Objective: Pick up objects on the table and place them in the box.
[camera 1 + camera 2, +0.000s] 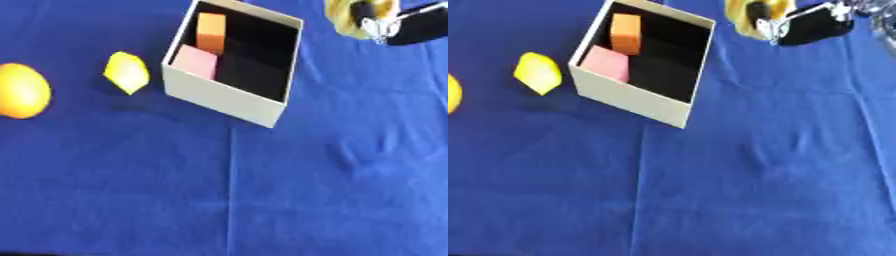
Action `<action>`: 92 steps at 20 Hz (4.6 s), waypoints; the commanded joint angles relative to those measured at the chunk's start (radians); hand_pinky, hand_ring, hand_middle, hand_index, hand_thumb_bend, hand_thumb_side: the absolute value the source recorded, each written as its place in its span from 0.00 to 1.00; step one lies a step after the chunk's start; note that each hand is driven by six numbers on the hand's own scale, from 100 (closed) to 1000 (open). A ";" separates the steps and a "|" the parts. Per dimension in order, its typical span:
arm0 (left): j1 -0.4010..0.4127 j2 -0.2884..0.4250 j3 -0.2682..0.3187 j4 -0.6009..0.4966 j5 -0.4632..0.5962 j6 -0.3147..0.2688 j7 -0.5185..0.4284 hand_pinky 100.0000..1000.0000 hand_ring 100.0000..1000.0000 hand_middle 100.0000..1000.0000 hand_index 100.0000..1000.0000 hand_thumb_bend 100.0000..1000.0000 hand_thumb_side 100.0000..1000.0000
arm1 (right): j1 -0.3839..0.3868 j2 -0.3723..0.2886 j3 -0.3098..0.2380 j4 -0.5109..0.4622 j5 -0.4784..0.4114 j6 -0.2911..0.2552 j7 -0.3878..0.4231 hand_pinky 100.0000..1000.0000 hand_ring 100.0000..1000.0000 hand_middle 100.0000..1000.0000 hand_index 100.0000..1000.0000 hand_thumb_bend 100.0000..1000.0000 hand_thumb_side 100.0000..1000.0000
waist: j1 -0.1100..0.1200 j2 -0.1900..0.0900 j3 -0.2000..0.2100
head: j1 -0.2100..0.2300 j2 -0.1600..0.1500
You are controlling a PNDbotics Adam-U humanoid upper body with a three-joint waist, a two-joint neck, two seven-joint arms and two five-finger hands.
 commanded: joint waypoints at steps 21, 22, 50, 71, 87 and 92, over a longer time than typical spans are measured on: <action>-0.044 0.015 -0.010 -0.064 0.018 -0.001 0.003 0.84 0.76 0.75 0.86 0.00 0.27 | -0.218 0.209 0.219 0.129 0.030 0.036 0.112 0.80 0.73 0.49 0.66 0.00 0.10 | 0.005 -0.005 0.036 | -0.057 -0.008; -0.044 0.014 -0.011 -0.063 0.019 0.000 0.002 0.84 0.76 0.75 0.86 0.00 0.27 | -0.220 0.213 0.221 0.136 0.027 0.039 0.108 0.82 0.77 0.56 0.71 0.00 0.10 | 0.004 -0.005 0.036 | -0.057 -0.007; -0.013 0.061 0.000 -0.036 -0.020 -0.003 0.014 0.84 0.77 0.75 0.86 0.00 0.23 | -0.103 0.114 0.010 -0.019 -0.135 -0.013 -0.019 0.91 0.88 0.81 0.90 0.00 0.15 | 0.015 -0.022 0.010 | 0.016 0.000; 0.024 0.255 -0.041 0.032 -0.211 -0.019 -0.022 0.82 0.79 0.75 0.88 0.28 0.02 | 0.424 0.040 -0.246 -0.020 -0.210 -0.289 -0.582 0.89 0.84 0.78 0.84 0.00 0.00 | 0.048 -0.038 -0.059 | 0.064 -0.005; -0.083 0.326 -0.117 0.264 -0.313 -0.098 -0.461 0.87 0.85 0.81 0.91 0.63 0.17 | 0.453 0.072 -0.242 -0.020 -0.188 -0.256 -0.612 0.90 0.84 0.78 0.84 0.00 0.00 | 0.052 -0.038 -0.066 | 0.074 0.004; -0.123 0.319 -0.151 0.300 -0.304 -0.103 -0.525 0.86 0.84 0.80 0.90 0.61 0.15 | 0.449 0.080 -0.232 -0.020 -0.192 -0.243 -0.603 0.90 0.84 0.78 0.85 0.00 0.00 | 0.054 -0.035 -0.068 | 0.076 0.004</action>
